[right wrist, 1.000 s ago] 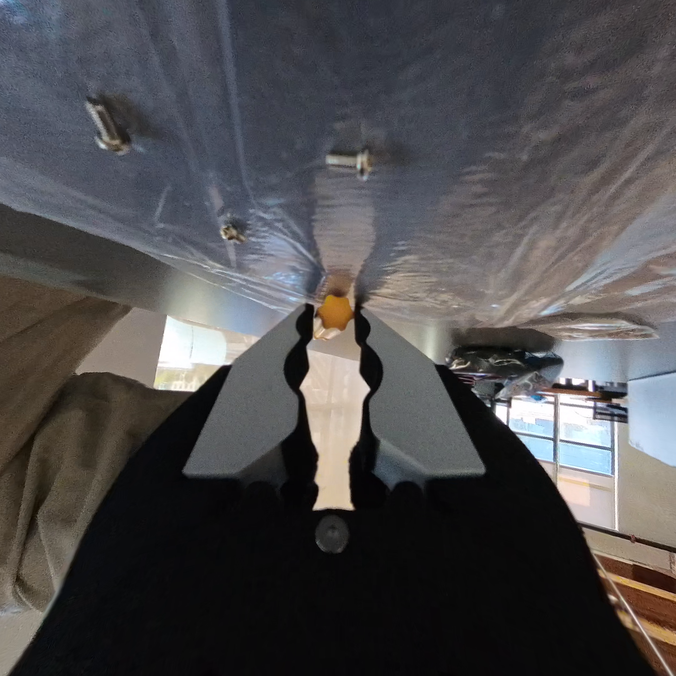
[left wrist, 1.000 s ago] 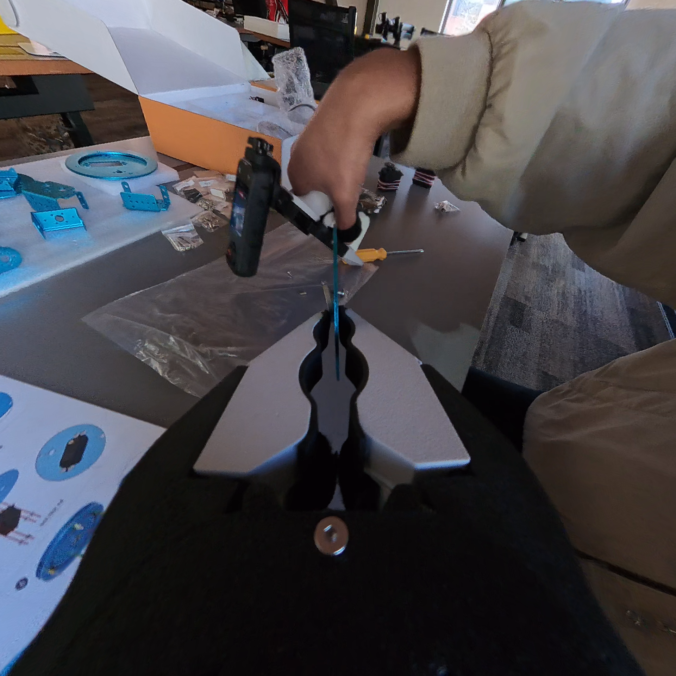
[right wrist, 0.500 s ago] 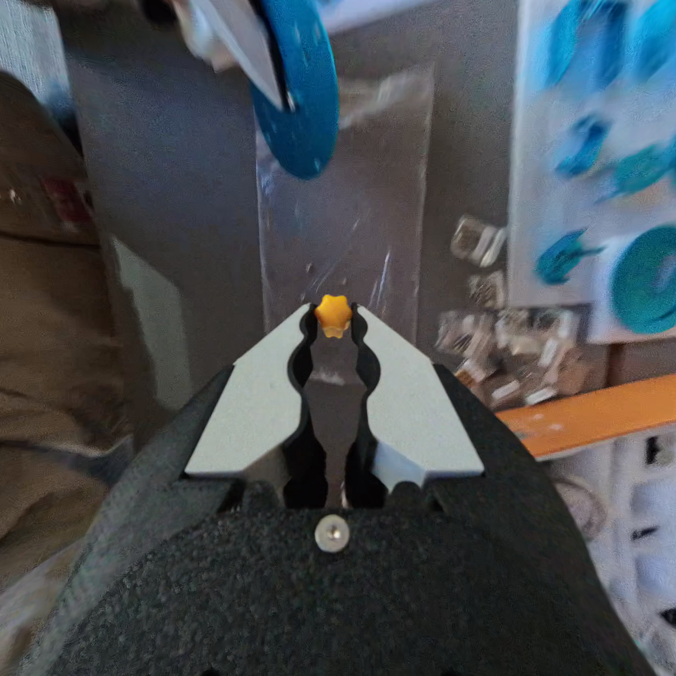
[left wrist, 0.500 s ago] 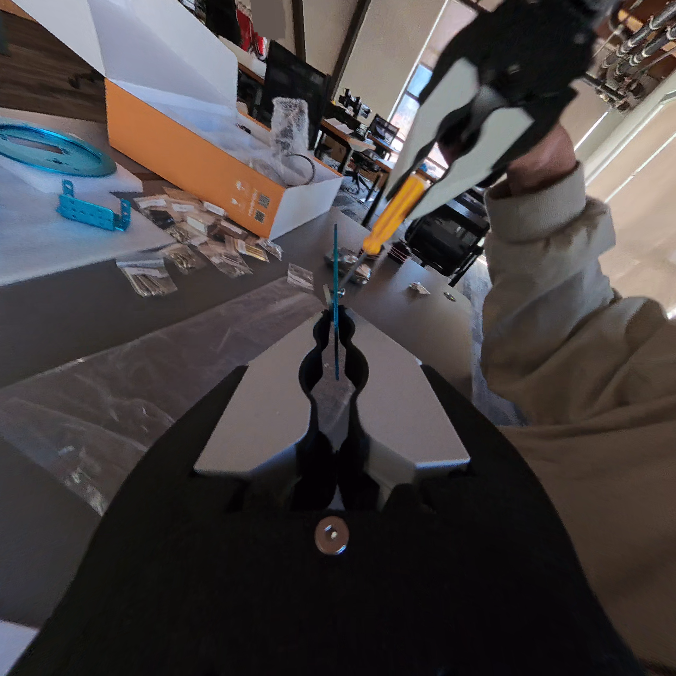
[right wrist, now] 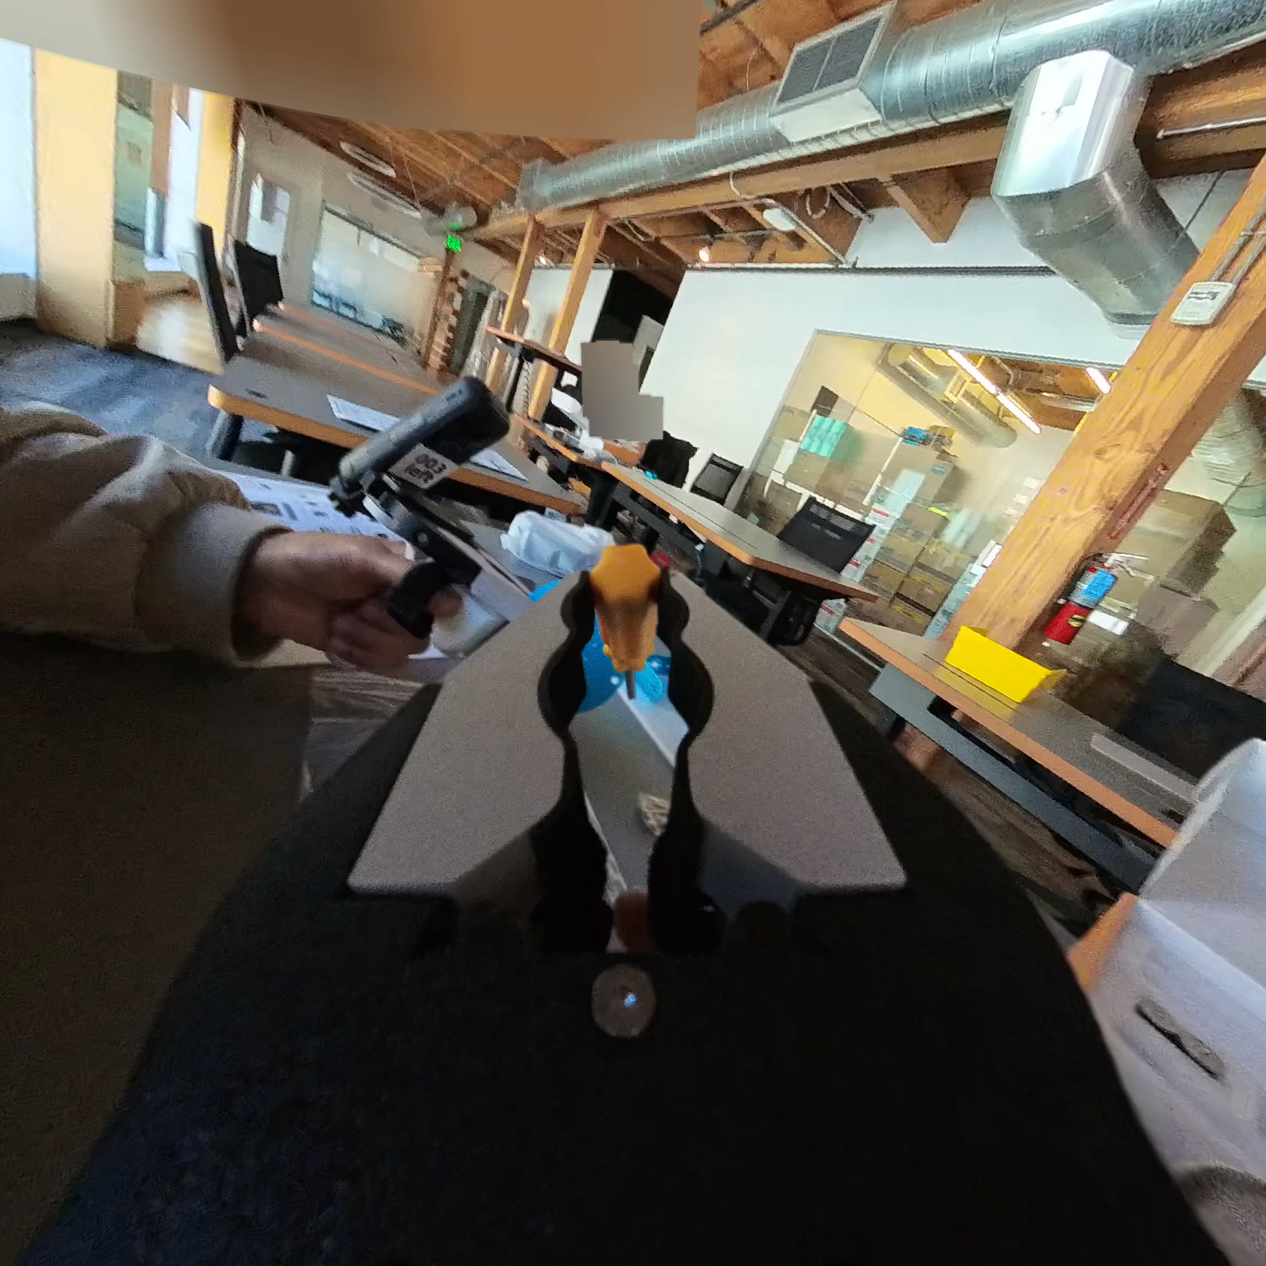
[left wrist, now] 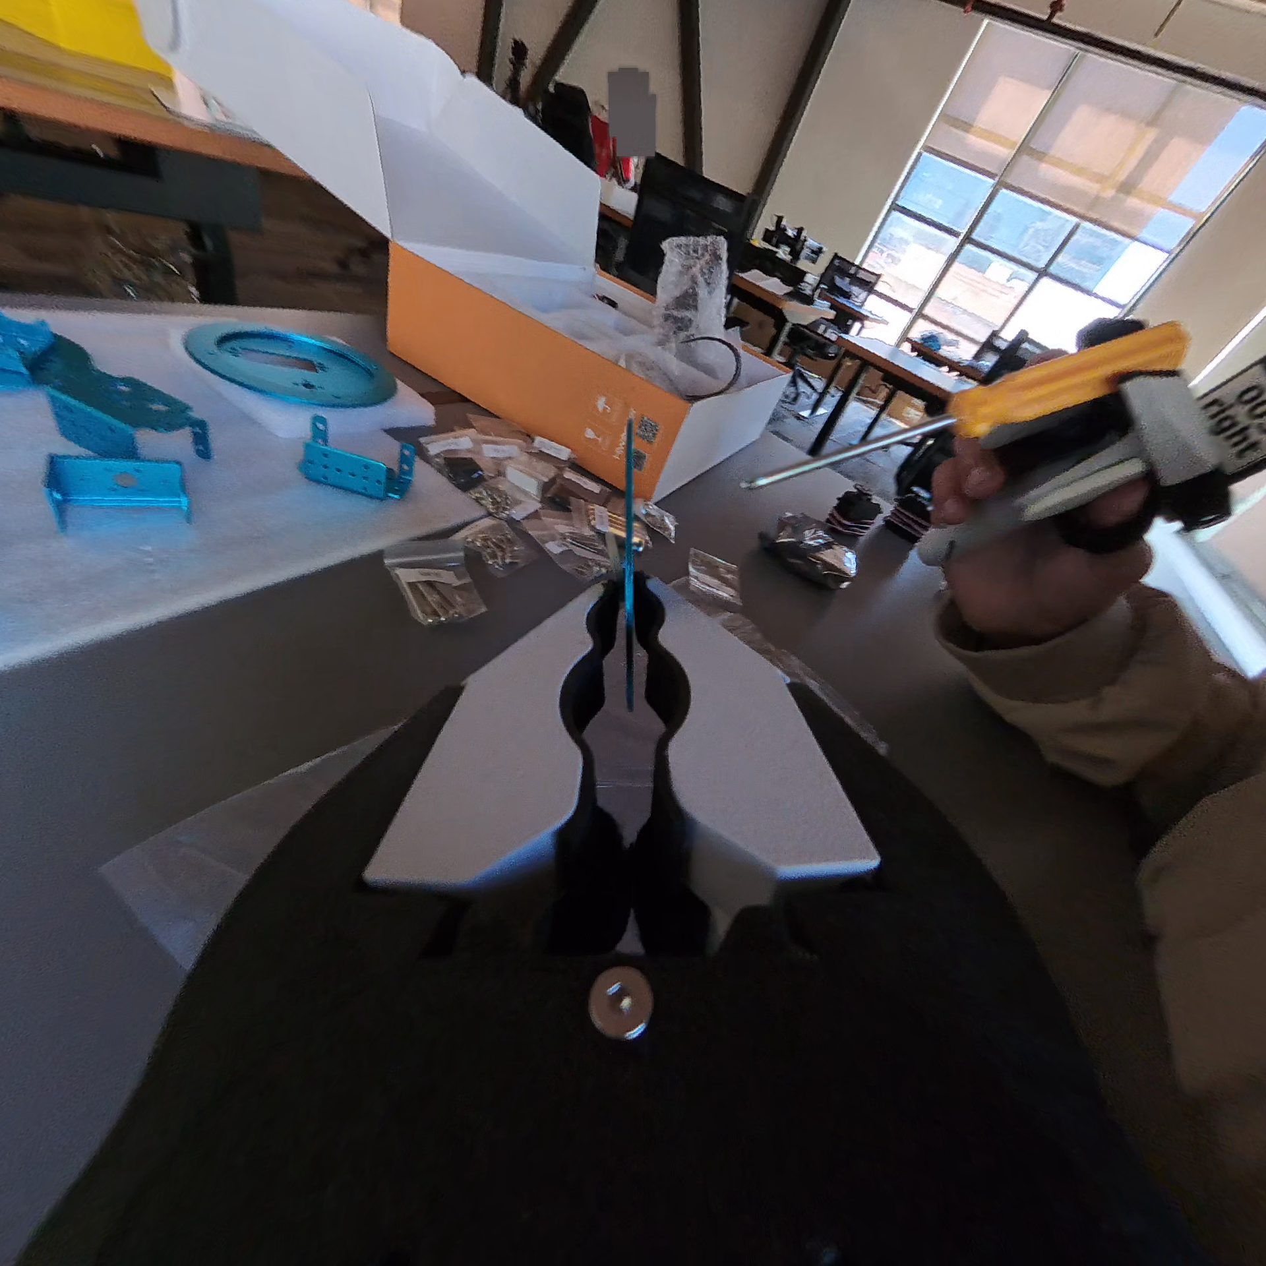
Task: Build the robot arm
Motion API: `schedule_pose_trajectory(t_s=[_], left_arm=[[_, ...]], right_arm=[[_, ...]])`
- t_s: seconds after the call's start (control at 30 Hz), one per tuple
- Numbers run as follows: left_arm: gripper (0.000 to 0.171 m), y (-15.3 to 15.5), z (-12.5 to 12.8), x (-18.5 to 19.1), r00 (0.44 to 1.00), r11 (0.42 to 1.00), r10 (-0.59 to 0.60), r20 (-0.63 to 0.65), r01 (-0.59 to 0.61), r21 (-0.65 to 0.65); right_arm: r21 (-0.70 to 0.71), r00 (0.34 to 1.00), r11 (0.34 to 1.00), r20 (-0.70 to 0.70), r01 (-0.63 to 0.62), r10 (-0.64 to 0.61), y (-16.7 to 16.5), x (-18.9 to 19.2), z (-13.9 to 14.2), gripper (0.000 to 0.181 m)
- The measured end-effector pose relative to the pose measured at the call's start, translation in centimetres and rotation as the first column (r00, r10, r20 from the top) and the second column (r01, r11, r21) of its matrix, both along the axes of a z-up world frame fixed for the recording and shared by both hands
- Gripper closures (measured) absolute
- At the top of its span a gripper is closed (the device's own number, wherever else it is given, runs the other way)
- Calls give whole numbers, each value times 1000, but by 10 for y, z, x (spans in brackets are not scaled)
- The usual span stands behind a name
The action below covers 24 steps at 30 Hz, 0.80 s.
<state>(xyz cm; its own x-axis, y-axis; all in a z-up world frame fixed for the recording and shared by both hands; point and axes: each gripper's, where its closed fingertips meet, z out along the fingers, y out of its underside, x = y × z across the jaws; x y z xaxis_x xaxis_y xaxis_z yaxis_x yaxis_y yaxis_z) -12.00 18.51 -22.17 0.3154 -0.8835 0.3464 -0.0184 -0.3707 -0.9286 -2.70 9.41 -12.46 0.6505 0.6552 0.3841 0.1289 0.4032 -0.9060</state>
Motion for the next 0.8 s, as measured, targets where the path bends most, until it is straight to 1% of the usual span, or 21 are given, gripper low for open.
schedule_pose_trajectory(t_s=[0.03,0.1,0.13,0.2,0.27,0.3,0.37,0.4,0.5,0.53,0.6,0.67,0.7,0.73,0.8], left_arm=[[168,-1,0,-1,1000,999,19,-16,-18,51],[167,-7,3,0,996,976,56,-71,-40,213],[167,-12,9,0,994,953,71,-84,-43,301],[167,-20,20,0,989,898,119,-92,-68,435],[167,-26,28,0,977,819,183,-108,-91,566],[167,-30,32,0,970,769,212,-118,-91,633],[167,-37,38,1,954,649,272,-125,-87,756],[167,-38,39,0,945,609,300,-130,-85,788],[167,-38,43,-4,936,576,327,-130,-89,812],[167,-37,44,-5,936,582,327,-129,-92,808],[167,-33,43,-8,937,612,324,-131,-102,784],[167,-27,34,-8,934,645,317,-165,-85,760],[167,-23,28,-9,936,688,302,-183,-81,722],[167,-19,21,-9,940,743,277,-199,-78,665],[167,-7,10,-15,951,843,236,-199,-99,529]], right_arm=[[3,999,999,-23,-39,39,-6,-6,1,165],[10,995,997,-65,-70,70,-12,-18,5,165],[19,993,996,-81,-88,89,-16,-24,7,165],[20,983,991,-123,-131,133,-23,-36,13,164],[40,971,988,-184,-147,152,-29,-40,22,164],[47,961,984,-214,-170,177,-33,-41,27,165],[24,940,981,-282,-191,190,-34,-38,30,165],[15,931,980,-311,-198,193,-33,-35,32,164],[6,909,976,-363,-217,204,-29,-24,37,164],[0,905,972,-365,-235,219,-29,-23,37,164],[-17,911,973,-357,-228,207,-24,-19,34,165],[-53,920,975,-344,-218,187,-15,-16,27,164],[-83,933,976,-319,-204,168,-11,-16,20,165],[-127,948,975,-285,-184,142,-6,-16,10,165],[-234,973,959,-204,-158,110,4,-18,-12,165]])
